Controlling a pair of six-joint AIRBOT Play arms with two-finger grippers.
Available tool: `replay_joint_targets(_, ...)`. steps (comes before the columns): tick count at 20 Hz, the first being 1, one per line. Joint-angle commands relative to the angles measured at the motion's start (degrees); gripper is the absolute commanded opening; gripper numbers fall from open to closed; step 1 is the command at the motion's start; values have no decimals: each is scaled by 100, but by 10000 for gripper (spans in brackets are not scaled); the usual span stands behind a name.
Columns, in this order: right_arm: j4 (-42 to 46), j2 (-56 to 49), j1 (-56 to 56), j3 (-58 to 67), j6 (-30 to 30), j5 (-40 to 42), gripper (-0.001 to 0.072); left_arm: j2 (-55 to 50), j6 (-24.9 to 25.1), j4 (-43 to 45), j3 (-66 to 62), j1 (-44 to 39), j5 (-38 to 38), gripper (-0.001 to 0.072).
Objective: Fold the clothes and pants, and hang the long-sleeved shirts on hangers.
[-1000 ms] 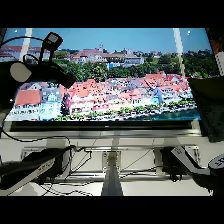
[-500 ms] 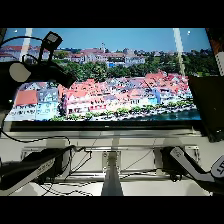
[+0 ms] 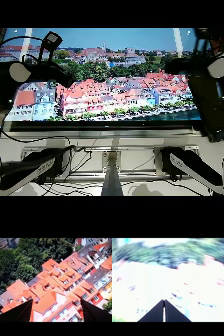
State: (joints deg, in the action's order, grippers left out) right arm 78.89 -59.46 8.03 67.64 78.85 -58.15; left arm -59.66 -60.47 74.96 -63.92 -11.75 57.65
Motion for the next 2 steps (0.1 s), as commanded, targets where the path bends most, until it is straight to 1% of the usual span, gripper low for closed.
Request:
replay_joint_targets(1, 330, 2, 1143, -2, -420, 81, 43, 4, 2, 2, 0, 4, -2, 684)
replay_joint_targets(2, 328, 2, 1202, -2, -420, 81, 43, 4, 2, 2, 0, 4, -2, 684)
